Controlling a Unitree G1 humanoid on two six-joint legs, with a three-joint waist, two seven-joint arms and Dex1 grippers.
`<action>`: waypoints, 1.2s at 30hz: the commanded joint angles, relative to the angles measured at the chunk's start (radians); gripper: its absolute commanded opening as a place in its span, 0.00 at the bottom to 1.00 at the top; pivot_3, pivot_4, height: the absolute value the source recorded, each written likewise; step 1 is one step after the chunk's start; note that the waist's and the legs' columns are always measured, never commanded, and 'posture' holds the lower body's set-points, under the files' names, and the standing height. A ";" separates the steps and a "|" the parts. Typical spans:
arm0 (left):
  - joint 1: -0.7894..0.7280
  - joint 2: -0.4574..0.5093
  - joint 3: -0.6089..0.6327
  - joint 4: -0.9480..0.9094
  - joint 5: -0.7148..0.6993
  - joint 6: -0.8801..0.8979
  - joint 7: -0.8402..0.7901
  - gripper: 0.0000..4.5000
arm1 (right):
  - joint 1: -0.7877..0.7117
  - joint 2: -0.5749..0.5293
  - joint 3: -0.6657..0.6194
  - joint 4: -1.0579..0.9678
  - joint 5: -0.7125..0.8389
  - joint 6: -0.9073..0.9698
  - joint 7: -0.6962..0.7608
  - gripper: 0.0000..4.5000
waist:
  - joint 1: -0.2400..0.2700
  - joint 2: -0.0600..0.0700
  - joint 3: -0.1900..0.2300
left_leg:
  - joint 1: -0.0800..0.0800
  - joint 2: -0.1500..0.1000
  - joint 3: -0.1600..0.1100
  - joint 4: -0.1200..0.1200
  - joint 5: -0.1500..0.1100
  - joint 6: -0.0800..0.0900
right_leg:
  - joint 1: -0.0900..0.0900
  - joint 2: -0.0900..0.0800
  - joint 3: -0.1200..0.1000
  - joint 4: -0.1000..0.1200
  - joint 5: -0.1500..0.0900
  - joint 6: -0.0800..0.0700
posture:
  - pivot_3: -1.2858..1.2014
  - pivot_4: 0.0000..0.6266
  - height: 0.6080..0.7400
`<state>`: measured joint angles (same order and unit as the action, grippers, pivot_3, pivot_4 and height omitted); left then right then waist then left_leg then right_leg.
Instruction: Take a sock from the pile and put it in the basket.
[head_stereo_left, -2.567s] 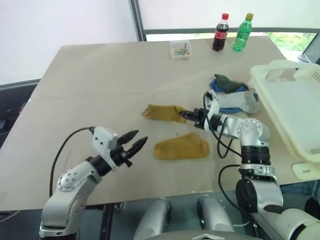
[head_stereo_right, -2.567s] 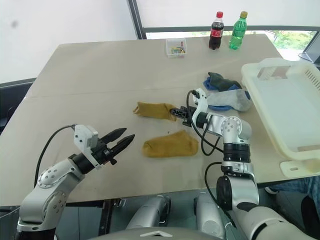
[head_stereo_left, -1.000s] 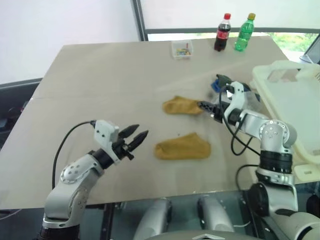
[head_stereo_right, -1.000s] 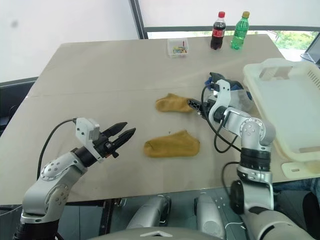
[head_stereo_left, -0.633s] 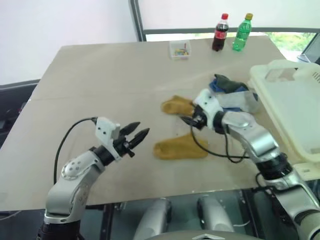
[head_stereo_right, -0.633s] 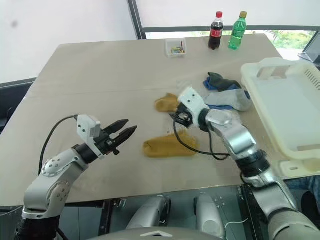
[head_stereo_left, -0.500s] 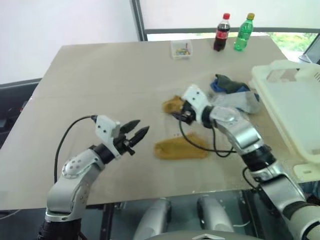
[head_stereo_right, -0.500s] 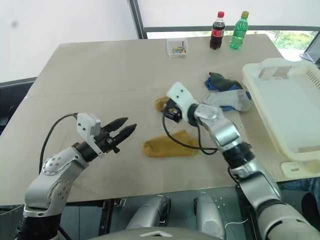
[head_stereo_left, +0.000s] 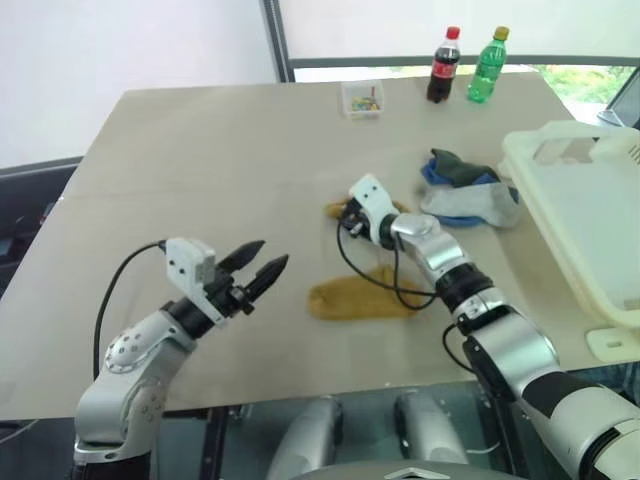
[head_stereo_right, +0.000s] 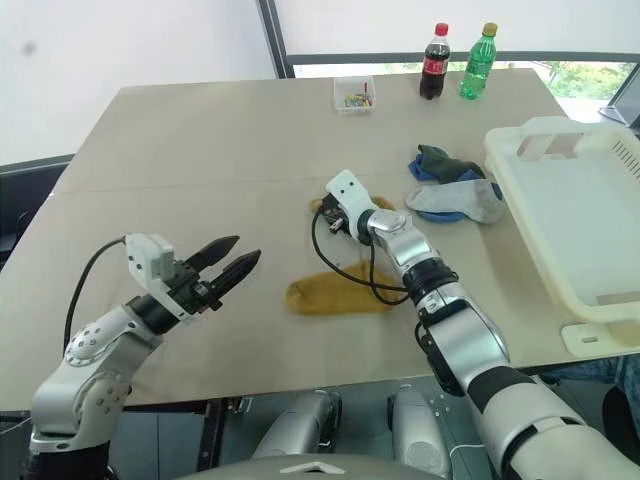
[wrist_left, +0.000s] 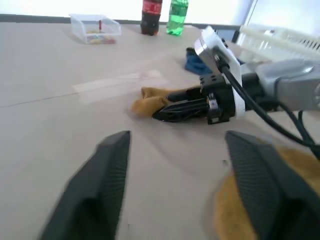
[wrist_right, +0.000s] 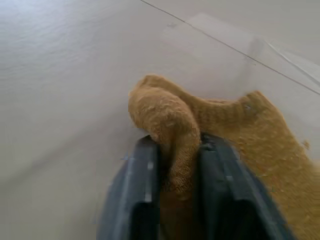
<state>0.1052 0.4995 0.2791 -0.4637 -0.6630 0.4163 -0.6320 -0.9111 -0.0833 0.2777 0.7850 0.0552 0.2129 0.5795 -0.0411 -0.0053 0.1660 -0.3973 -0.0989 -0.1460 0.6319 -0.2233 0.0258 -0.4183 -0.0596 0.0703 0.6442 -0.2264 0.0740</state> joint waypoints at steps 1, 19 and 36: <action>0.011 0.015 0.022 -0.040 -0.024 0.010 -0.001 0.99 | 0.109 -0.054 0.036 -0.160 -0.006 0.040 0.132 0.00 | 0.000 0.000 0.000 | 0.000 0.000 0.000 0.000 0.000 0.000 | 0.000 0.000 0.000 0.000 0.000 0.000 | 0.52 0.24 0.99; -0.040 0.033 -0.037 0.010 0.008 0.015 -0.021 1.00 | 0.314 -0.226 0.031 -0.784 0.047 0.277 0.273 0.57 | 0.003 -0.001 0.000 | 0.000 0.001 0.001 0.000 0.000 0.000 | 0.000 -0.003 0.001 0.000 0.000 0.000 | 0.52 0.24 0.99; -0.050 0.052 -0.031 0.006 0.018 0.017 -0.022 1.00 | 0.302 -0.162 0.114 -0.796 -0.016 0.461 0.099 0.38 | 0.005 0.000 0.000 | -0.001 0.000 0.001 0.000 0.000 0.000 | 0.000 -0.004 0.001 0.000 0.000 0.000 | 0.52 0.24 0.99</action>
<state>0.0546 0.5415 0.2329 -0.4318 -0.6482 0.4389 -0.6518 -0.5955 -0.2521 0.3879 -0.0050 0.0514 0.6935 0.6969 -0.0365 -0.0057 0.1657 -0.3978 -0.0984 -0.1452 0.6323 -0.2237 0.0259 -0.4182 -0.0633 0.0709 0.6445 -0.2263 0.0741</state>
